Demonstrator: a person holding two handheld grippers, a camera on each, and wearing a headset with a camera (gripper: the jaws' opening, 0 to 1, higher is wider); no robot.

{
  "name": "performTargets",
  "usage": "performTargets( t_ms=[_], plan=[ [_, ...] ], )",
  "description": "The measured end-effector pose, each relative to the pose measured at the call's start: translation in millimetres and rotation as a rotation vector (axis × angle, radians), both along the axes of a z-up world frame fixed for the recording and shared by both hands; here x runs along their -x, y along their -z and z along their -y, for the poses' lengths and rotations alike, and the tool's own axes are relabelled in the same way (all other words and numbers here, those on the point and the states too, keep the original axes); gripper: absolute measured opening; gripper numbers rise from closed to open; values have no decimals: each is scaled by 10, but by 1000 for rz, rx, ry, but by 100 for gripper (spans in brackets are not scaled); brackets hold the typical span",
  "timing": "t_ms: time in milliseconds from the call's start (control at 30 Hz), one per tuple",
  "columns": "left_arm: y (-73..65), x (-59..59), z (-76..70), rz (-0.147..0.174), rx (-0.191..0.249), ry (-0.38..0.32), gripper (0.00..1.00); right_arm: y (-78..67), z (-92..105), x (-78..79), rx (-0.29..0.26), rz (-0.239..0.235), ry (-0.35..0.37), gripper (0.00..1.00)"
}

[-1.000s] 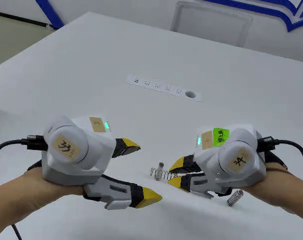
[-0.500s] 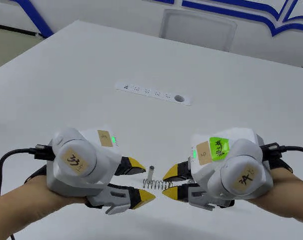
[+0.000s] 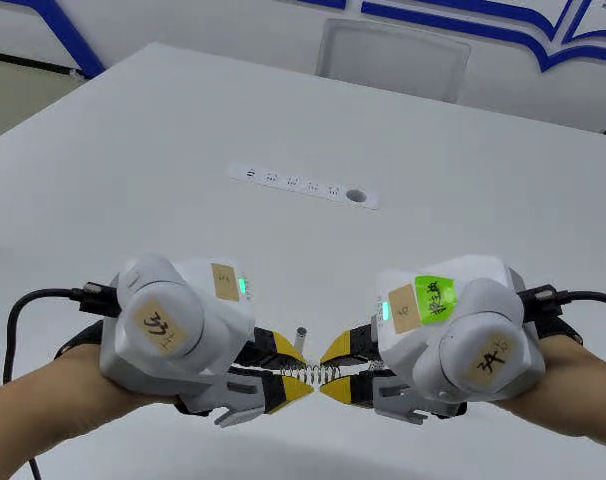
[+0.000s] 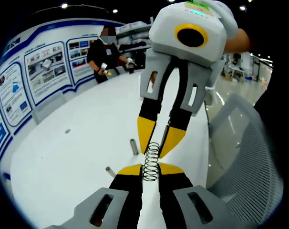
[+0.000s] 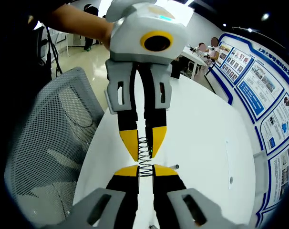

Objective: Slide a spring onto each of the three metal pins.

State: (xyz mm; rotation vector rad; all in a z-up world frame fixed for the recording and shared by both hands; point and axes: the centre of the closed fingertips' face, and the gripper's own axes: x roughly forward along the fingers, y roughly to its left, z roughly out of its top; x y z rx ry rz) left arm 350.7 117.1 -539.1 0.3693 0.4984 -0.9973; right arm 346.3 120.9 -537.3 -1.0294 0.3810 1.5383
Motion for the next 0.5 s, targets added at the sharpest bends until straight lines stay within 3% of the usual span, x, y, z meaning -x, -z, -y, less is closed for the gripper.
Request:
performTargets(
  t_ms=[67,200,500],
  plan=[
    [-13,3,-6,-19,12,-3,11,-16,0,7,-6,8,-7,11],
    [-34,29,9,-3,-5,28,10,-35,4,22,-19,6,-13,11],
    [-75,106,34,6,-3,64,10,-37,93,25,-47,-53,22,15]
  ],
)
